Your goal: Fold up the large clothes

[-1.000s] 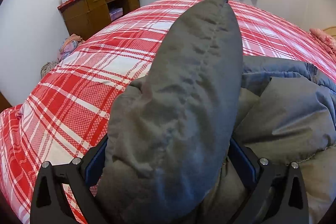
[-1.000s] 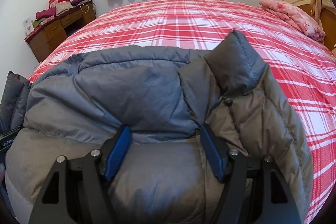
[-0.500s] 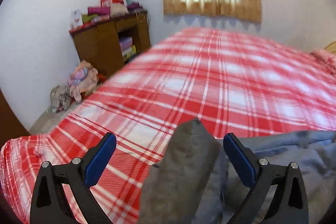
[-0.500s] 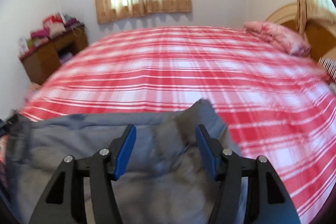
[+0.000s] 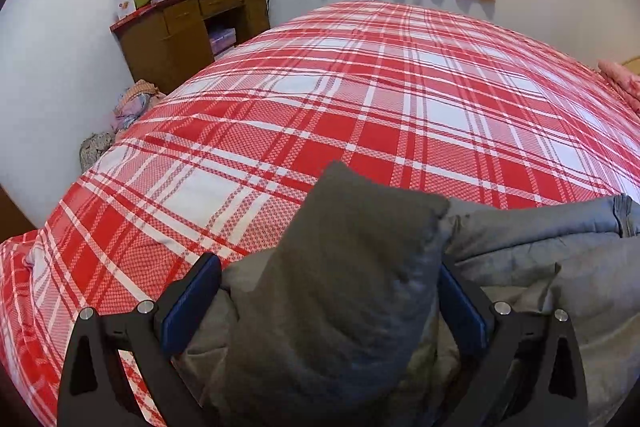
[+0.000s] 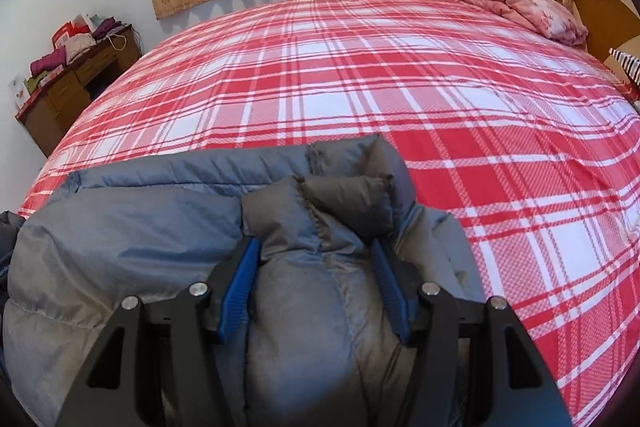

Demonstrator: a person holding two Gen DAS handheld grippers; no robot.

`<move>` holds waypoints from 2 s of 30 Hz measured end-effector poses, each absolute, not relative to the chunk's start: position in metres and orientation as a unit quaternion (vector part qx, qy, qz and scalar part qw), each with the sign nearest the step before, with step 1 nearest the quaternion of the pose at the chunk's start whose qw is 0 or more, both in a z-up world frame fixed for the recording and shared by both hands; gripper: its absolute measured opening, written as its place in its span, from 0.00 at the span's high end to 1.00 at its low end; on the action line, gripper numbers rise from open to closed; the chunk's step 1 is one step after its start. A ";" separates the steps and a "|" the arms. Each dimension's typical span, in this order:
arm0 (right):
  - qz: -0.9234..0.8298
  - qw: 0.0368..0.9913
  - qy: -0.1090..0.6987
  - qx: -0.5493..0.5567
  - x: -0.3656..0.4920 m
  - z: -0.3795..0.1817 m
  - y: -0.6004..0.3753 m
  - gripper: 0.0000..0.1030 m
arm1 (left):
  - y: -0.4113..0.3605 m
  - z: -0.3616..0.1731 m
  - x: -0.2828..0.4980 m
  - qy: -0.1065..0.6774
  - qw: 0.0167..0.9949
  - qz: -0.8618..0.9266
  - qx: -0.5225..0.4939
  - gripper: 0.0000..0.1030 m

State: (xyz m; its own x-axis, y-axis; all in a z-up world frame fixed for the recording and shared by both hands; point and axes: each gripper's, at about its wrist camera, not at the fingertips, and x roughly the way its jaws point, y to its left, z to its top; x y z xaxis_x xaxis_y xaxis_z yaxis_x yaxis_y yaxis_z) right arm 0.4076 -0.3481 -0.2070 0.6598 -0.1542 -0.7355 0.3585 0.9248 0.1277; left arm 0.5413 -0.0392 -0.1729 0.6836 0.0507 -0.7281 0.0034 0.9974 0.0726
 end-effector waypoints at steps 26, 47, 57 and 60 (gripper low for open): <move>-0.083 0.936 0.339 0.044 0.404 -0.143 -0.235 0.32 | -0.101 -0.125 0.469 0.341 0.934 -0.050 0.094 0.01; -0.036 0.951 0.300 0.064 0.391 -0.188 -0.228 0.29 | -0.109 -0.172 0.482 0.376 0.920 -0.027 0.104 0.01; -0.055 0.921 0.385 0.010 0.422 -0.207 -0.212 0.23 | -0.105 -0.173 0.484 0.382 0.919 -0.032 0.089 0.01; -0.062 0.915 0.399 -0.005 0.428 -0.211 -0.209 0.22 | -0.105 -0.174 0.484 0.383 0.919 -0.033 0.088 0.01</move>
State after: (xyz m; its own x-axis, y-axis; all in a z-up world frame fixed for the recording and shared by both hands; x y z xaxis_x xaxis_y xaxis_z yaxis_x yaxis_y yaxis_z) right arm 0.4276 -0.2087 -0.2105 0.6733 -0.1181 -0.7299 0.1098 0.9922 -0.0592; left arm 0.4839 -0.1048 -0.1737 0.7039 0.0068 -0.7102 0.1283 0.9823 0.1366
